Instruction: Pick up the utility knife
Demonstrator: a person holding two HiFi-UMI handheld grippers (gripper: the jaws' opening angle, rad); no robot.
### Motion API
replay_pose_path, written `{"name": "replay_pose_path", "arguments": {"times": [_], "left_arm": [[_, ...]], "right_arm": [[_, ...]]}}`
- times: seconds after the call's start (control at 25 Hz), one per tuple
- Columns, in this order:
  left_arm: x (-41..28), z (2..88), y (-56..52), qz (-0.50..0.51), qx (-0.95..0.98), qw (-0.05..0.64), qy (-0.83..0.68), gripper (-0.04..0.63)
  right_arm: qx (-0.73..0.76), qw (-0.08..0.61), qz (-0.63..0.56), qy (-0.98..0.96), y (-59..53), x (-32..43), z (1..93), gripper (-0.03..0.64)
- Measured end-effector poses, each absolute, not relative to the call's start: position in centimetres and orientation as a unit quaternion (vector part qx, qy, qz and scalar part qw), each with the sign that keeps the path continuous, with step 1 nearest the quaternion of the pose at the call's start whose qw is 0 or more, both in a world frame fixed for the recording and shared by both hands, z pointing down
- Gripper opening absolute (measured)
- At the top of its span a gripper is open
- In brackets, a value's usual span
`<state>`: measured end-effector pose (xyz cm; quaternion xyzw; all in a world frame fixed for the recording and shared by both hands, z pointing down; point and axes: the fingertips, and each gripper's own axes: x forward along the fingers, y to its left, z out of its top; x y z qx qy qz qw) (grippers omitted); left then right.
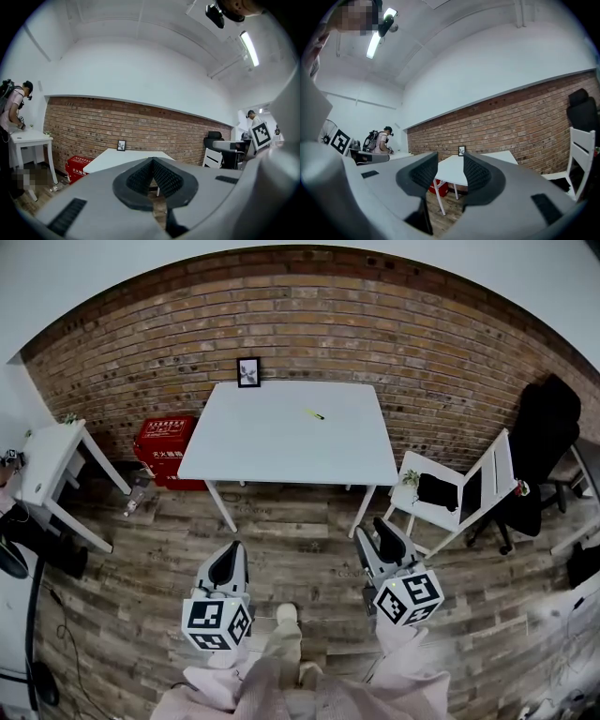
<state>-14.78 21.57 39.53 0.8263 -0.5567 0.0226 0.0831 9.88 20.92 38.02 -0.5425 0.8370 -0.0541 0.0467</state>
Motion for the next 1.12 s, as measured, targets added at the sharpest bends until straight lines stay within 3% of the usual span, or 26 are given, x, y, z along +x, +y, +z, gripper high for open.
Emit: {"name": "replay_pose_path", "arguments": {"times": [0.32, 1.12], "left_arm": [[-14.2, 39.8, 13.8, 0.023, 0.827, 0.089, -0.554, -0.006], [-14.6, 39.4, -2.1, 0.029, 0.842, 0.089, -0.531, -0.006]], "right_arm": [[-0.552, 0.050, -0.067, 0.830, 13.4, 10.8, 38.7, 0.179], [-0.573, 0.049, -0.085, 0.814, -1.1, 10.3, 38.9, 0.181]]}}
